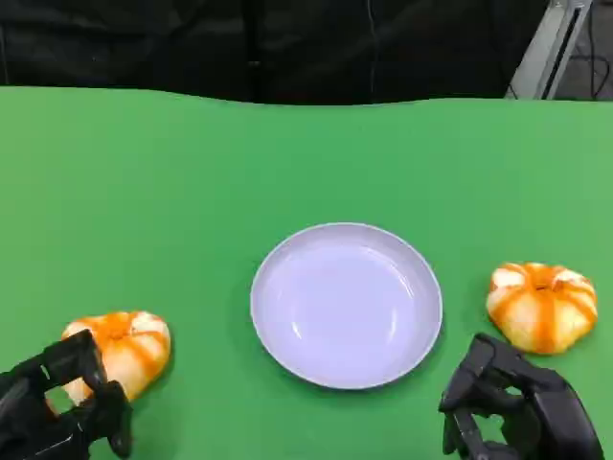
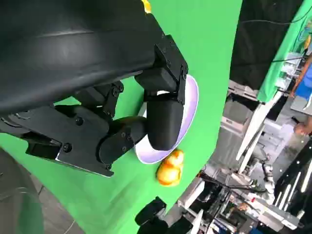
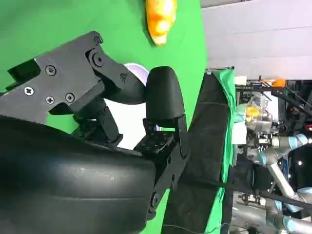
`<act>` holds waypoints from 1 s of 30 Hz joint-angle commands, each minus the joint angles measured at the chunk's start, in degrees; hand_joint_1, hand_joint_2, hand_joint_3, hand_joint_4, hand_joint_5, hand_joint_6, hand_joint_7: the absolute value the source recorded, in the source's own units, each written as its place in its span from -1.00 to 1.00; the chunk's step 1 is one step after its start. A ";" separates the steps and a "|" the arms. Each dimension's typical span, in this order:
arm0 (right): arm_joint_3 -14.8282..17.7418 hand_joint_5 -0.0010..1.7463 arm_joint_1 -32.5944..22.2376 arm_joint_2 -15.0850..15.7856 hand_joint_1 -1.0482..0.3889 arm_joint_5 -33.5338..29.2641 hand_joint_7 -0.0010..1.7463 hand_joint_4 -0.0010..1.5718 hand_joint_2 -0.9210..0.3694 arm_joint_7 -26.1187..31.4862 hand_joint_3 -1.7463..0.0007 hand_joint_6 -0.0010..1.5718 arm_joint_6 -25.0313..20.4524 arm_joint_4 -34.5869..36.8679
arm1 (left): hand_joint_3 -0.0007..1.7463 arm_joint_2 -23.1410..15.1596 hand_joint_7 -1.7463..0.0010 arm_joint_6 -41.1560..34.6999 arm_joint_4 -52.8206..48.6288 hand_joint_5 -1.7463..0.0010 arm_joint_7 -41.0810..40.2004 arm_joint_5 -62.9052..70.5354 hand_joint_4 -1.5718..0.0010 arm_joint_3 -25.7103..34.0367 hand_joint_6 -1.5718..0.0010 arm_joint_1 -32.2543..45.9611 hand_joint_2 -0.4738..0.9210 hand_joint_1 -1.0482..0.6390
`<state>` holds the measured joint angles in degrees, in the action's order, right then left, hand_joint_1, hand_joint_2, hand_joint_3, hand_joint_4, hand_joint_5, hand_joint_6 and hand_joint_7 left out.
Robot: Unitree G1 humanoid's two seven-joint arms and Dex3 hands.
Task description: Grasp the bread from the table and place it into the plate.
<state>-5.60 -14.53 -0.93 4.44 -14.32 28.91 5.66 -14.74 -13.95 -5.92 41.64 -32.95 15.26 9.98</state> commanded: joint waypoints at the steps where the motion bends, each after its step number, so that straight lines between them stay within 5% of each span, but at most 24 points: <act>1: 0.50 1.00 -0.09 0.57 0.29 0.51 0.77 0.05 -0.54 0.11 -0.27 -0.04 0.75 0.29 | 0.09 -0.66 -1.00 0.64 -0.06 -1.00 0.40 0.49 -0.03 0.00 0.22 -0.21 0.72 0.15; 16: 0.48 1.00 -0.29 0.48 0.29 0.57 0.76 0.05 -0.54 0.21 -0.28 -0.04 0.32 -0.11 | 0.06 0.16 -0.99 1.04 0.53 -1.00 -1.01 0.50 -0.03 0.38 0.21 0.17 0.73 0.17; 21: 0.52 1.00 -0.31 0.48 0.28 0.51 0.77 0.05 -0.52 0.35 -0.27 -0.04 0.10 -0.21 | 0.03 2.78 -0.35 6.63 1.31 -0.75 -3.97 2.42 0.10 1.07 0.06 1.03 0.57 0.14; 22: 0.57 1.00 -0.14 0.51 0.28 0.57 0.77 0.05 -0.52 0.27 -0.27 -0.04 0.34 0.03 | 0.03 2.98 -0.30 14.02 0.58 -0.72 -5.86 7.82 0.10 0.25 0.05 1.38 0.56 0.14; 24: 0.65 1.00 0.10 0.57 0.29 0.46 0.77 0.04 -0.52 0.26 -0.28 -0.04 0.65 0.27 | -0.58 2.51 0.47 28.17 -1.31 0.11 -10.87 19.71 0.24 -1.45 0.02 1.90 0.88 -0.26; 26: 0.66 1.00 0.16 0.56 0.29 0.23 0.76 0.04 -0.53 0.38 -0.28 -0.04 0.81 0.33 | -0.68 1.66 0.85 38.12 -3.63 0.55 -14.22 27.38 0.27 -2.23 0.02 1.84 0.97 -0.41; 30: 0.62 1.00 0.11 0.44 0.28 -0.16 0.76 0.04 -0.53 0.63 -0.28 -0.04 0.86 0.28 | -0.65 0.45 0.99 47.43 -6.74 0.76 -20.22 35.75 0.39 -2.60 0.12 1.55 1.00 -0.50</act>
<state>-5.50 -14.40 -0.99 4.13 -14.21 28.93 5.67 -11.98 26.22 -9.99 25.65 -2.90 12.97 11.21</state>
